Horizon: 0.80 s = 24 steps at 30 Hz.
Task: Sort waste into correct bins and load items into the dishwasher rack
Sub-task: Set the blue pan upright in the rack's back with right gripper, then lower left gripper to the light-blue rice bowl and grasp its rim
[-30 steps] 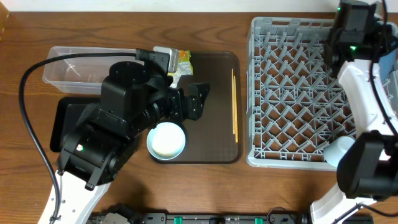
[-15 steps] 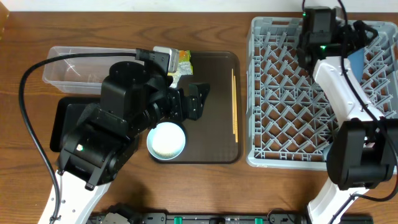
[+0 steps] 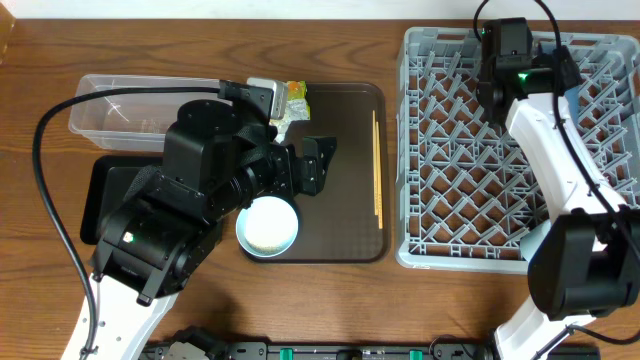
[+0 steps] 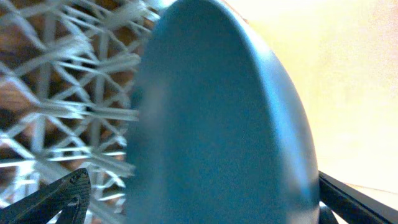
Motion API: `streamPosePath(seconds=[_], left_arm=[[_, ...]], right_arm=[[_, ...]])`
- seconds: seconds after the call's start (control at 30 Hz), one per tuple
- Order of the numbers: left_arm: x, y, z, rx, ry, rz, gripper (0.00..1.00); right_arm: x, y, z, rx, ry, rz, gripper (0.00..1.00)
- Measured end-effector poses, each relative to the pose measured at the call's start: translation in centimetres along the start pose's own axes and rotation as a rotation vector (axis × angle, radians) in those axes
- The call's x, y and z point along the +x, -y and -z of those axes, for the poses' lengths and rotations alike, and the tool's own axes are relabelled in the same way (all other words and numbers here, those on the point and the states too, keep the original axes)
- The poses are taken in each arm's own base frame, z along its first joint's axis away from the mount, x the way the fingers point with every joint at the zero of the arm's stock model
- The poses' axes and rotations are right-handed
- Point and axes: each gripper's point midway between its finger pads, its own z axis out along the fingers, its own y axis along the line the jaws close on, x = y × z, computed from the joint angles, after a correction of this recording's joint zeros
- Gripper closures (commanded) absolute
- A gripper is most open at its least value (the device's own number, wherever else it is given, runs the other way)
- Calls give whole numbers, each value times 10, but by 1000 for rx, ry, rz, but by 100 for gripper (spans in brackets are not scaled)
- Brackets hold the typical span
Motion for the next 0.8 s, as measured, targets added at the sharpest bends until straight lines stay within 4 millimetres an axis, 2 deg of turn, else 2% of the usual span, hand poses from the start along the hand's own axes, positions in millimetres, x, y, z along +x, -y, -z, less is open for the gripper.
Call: streamPosePath(seconds=[0.17, 0.33, 0.53, 0.67, 0.8], left_arm=[[0, 0, 0, 0, 0, 0, 2], [0, 0, 0, 0, -1, 0, 2], [0, 0, 0, 0, -1, 0, 2], [0, 0, 0, 0, -2, 0, 2], [1, 0, 0, -1, -3, 1, 2]], right_arm=[[-7, 3, 17, -60, 61, -64, 1], [-11, 37, 56, -59, 155, -149, 1], [-6, 74, 104, -90, 275, -246, 1], [3, 77, 125, -165, 312, -286, 1], [10, 69, 144, -291, 343, -344, 1]])
